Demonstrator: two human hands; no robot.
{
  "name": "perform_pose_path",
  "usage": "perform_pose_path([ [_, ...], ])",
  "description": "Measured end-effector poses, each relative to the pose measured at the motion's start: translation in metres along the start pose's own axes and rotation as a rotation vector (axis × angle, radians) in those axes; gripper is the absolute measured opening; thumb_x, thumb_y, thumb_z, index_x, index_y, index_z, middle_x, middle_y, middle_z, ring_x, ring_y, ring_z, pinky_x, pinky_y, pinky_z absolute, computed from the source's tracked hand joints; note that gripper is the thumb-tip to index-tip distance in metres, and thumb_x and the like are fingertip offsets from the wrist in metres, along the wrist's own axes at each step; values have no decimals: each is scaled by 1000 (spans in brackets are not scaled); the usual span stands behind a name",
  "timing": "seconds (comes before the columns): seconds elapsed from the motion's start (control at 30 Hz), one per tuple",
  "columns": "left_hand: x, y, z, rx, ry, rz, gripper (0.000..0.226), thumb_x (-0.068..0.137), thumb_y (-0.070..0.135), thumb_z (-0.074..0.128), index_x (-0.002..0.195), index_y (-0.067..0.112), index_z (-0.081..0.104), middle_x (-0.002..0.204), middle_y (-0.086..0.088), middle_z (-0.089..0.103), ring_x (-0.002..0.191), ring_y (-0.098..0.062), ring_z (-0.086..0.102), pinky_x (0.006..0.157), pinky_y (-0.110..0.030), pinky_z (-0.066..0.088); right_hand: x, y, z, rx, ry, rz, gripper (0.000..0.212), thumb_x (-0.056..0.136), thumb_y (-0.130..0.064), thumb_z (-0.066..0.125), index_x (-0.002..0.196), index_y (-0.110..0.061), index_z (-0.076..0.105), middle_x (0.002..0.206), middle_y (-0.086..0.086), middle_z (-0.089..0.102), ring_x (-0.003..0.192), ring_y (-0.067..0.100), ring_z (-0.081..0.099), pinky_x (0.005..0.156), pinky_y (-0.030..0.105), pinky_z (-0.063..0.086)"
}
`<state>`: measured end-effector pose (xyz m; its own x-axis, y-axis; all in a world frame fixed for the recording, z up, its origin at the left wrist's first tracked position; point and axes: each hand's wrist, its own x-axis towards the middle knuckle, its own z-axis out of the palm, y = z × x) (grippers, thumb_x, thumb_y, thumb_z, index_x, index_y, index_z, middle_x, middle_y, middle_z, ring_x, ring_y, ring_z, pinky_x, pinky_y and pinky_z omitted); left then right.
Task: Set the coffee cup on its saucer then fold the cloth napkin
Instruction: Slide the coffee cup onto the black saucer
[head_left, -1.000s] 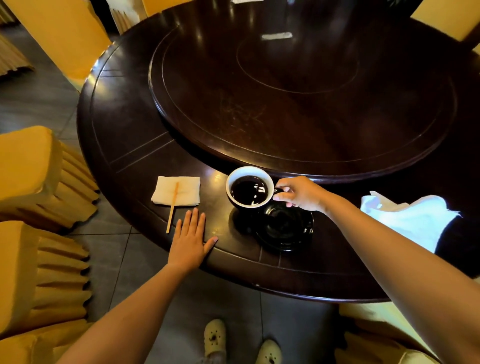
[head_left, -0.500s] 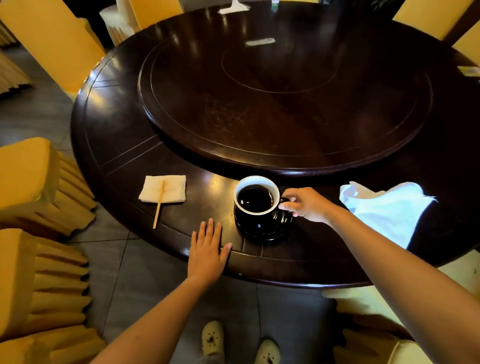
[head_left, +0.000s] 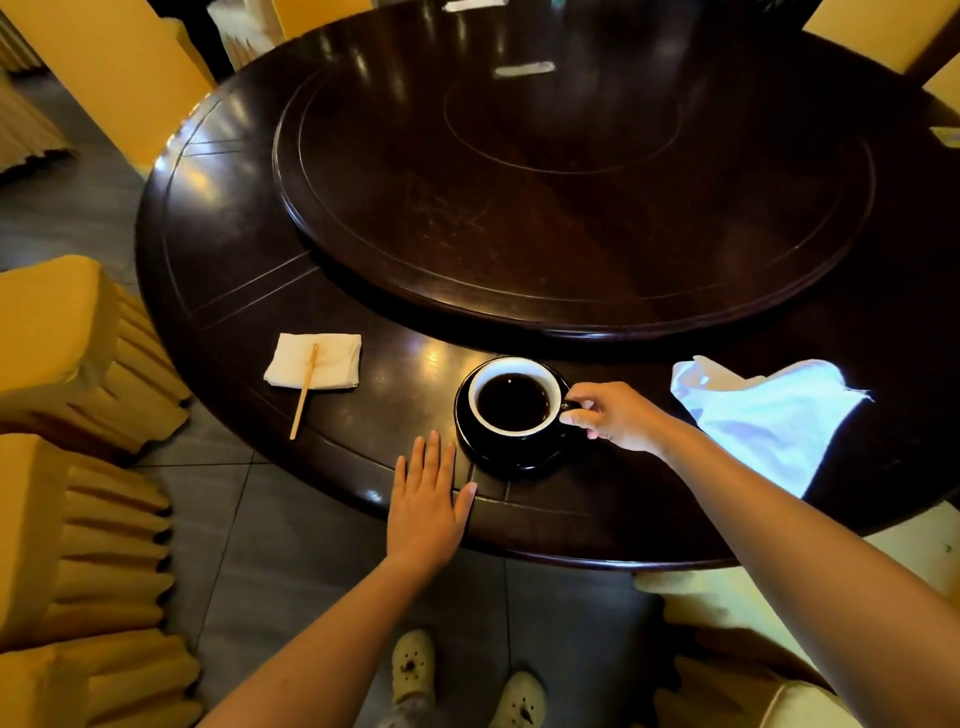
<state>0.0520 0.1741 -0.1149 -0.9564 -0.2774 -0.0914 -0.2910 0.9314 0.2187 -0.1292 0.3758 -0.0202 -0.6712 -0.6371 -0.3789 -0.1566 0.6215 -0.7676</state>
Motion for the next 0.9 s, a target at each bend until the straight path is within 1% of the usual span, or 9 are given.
perform_pose_path([
  [0.1, 0, 1, 2, 7, 16, 3, 63, 94, 52, 20, 143, 22, -5, 151, 0, -10, 138, -16, -18, 113, -35, -10, -2, 2, -1, 20, 10, -3, 19, 89, -17, 59, 73, -28, 58, 65, -5, 46, 61, 14, 51, 61, 20, 43],
  [0.3, 0, -1, 5, 17, 32, 4, 62, 94, 53, 21, 140, 23, -8, 150, 1, -10, 138, -17, -16, 113, -35, -9, -2, 5, -1, 30, 24, 17, 27, 89, -18, 60, 67, -34, 55, 66, -9, 48, 60, 10, 53, 58, 18, 41],
  [0.37, 1, -1, 5, 23, 26, 7, 62, 94, 53, 20, 140, 23, -9, 149, 1, -12, 138, -17, -17, 113, -35, -9, 0, 8, -2, 23, 21, 34, 21, 88, -20, 61, 69, -28, 57, 66, -7, 49, 61, 12, 55, 59, 20, 42],
  [0.4, 1, -1, 5, 24, 25, 8, 62, 94, 53, 20, 140, 23, -9, 149, 1, -12, 138, -17, -18, 113, -36, -9, 1, 9, -2, 13, 15, 48, 15, 88, -21, 62, 73, -19, 59, 66, -5, 48, 62, 13, 56, 60, 21, 42],
  [0.47, 1, -1, 4, 18, 19, 10, 63, 94, 52, 21, 140, 22, -9, 149, 1, -13, 138, -17, -18, 113, -36, -10, 3, 10, -2, -3, 12, 72, 20, 86, -23, 63, 81, -4, 57, 67, -2, 46, 62, 16, 56, 62, 26, 42],
  [0.6, 2, 2, -4, 50, -35, 17, 65, 95, 51, 20, 144, 18, -7, 154, -5, -11, 140, -20, -18, 114, -38, -8, 0, 8, -1, 64, 45, 120, 18, 85, -20, 65, 95, -9, 56, 68, 0, 50, 61, 15, 58, 53, 24, 41],
  [0.77, -2, 11, -24, 127, -86, 77, 67, 95, 49, 28, 146, 11, 7, 156, -12, 2, 144, -27, -1, 117, -39, 7, -22, 9, -15, 101, 71, 152, 29, 87, -19, 62, 114, -13, 52, 86, 4, 60, 69, 17, 60, 59, 24, 47],
  [0.83, -13, 22, -30, 149, -55, 123, 67, 91, 46, 45, 141, 5, 27, 151, -17, 24, 140, -31, 22, 113, -41, 25, -35, 14, -24, 20, 90, 174, 31, 89, -22, 60, 117, -14, 52, 95, 8, 64, 80, 19, 59, 68, 25, 46],
  [0.9, -25, 38, -32, 177, -42, 202, 65, 74, 46, 70, 121, 3, 58, 128, -18, 57, 119, -30, 55, 93, -40, 49, -51, 23, -34, -104, 168, 187, 30, 90, -24, 57, 118, -15, 53, 103, 8, 65, 90, 18, 59, 76, 23, 43],
])
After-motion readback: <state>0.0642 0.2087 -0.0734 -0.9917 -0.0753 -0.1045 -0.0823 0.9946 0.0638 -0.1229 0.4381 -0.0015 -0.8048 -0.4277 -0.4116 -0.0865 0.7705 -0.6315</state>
